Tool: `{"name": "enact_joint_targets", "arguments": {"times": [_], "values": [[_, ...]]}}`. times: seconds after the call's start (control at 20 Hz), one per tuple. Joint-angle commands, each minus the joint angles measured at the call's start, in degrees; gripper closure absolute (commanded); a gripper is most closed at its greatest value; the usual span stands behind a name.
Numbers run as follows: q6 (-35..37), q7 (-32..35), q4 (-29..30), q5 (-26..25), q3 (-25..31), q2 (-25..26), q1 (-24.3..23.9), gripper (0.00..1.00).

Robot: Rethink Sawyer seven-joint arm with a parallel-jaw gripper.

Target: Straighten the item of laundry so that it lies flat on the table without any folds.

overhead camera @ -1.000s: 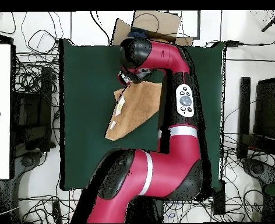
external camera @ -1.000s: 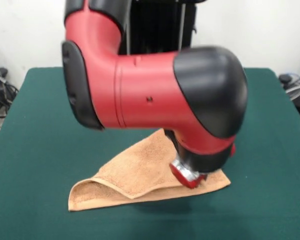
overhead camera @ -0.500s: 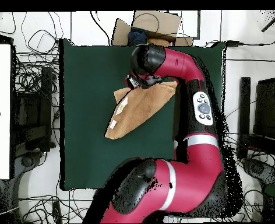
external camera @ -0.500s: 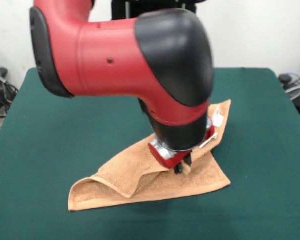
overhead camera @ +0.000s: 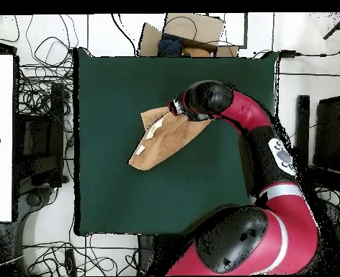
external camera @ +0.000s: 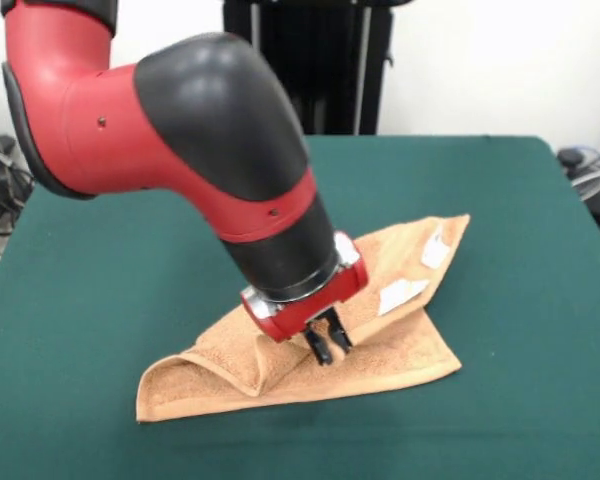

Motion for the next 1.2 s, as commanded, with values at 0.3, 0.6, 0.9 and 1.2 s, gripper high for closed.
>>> {"name": "enact_joint_targets", "arguments": {"times": [0.3,0.6,0.9,1.2], "values": [[-1.1,-3.4,14.4,-1.0,10.0,0.8,-2.9,1.0],[1.3,-3.3,19.0,-0.5,12.4,-2.9,-5.9,1.0],[2.8,-4.1,21.3,-0.7,14.8,-3.7,-8.6,1.0],[4.4,-4.5,22.7,-0.3,17.3,-4.3,-11.5,1.0]]}}
